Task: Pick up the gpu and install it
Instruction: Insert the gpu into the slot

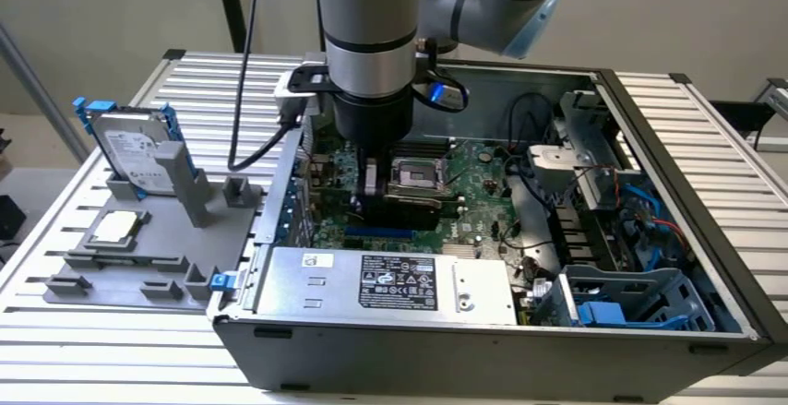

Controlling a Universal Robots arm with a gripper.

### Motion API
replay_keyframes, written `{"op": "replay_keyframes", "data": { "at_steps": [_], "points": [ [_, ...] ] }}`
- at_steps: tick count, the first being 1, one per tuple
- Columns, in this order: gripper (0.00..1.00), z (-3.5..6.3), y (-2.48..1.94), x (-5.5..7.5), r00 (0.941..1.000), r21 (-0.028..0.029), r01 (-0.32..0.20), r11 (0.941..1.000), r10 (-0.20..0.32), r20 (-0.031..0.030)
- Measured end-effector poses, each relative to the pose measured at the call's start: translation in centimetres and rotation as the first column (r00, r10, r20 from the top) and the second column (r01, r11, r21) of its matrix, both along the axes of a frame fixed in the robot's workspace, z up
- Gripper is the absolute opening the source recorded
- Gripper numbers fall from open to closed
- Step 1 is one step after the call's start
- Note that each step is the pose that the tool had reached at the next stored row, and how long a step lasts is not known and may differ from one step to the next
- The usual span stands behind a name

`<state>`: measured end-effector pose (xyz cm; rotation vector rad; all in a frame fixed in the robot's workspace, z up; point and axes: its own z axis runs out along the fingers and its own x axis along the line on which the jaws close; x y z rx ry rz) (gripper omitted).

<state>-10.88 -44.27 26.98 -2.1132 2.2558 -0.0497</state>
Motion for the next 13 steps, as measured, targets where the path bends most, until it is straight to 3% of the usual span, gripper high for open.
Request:
{"op": "replay_keyframes", "data": {
  "at_steps": [13],
  "points": [
    [0.26,-0.55,0.0,-0.08,0.9995,0.007,-0.032,0.9995,0.032,0.0001]
  ]
}}
